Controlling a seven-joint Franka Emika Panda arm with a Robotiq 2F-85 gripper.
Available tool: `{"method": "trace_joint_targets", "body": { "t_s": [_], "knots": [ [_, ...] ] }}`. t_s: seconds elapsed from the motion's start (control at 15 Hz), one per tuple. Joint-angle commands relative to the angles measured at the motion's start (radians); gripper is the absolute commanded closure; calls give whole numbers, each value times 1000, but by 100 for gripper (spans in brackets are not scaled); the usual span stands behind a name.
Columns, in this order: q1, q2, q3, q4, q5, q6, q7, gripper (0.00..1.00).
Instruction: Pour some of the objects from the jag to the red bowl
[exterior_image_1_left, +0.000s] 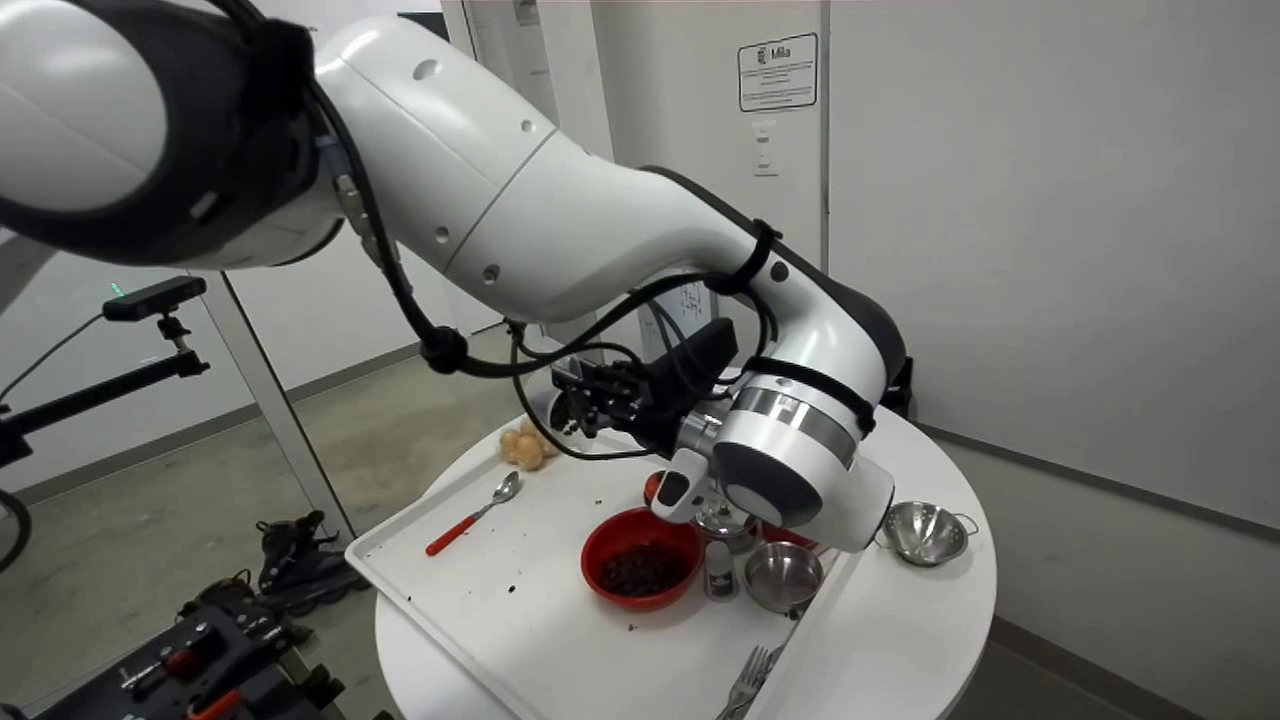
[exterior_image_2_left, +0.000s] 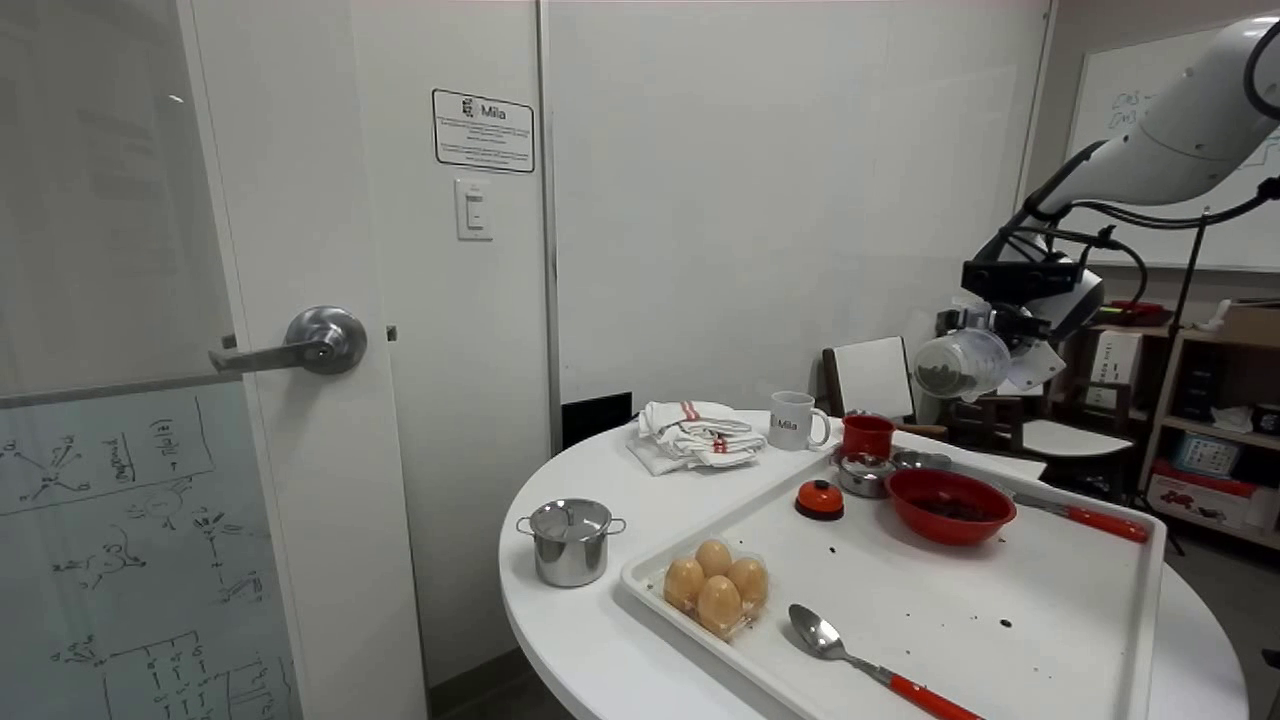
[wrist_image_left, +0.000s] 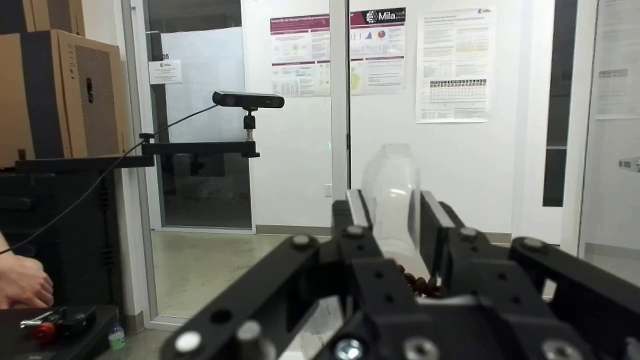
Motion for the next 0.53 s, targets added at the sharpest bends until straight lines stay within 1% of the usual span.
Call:
{"method": "trace_joint_targets", "body": {
  "t_s": [0.0,0.47],
  "knots": [
    [-23,60,7,84,45,-82,40,89],
    [-40,108,9,140,83,-150,82,89]
  ]
}}
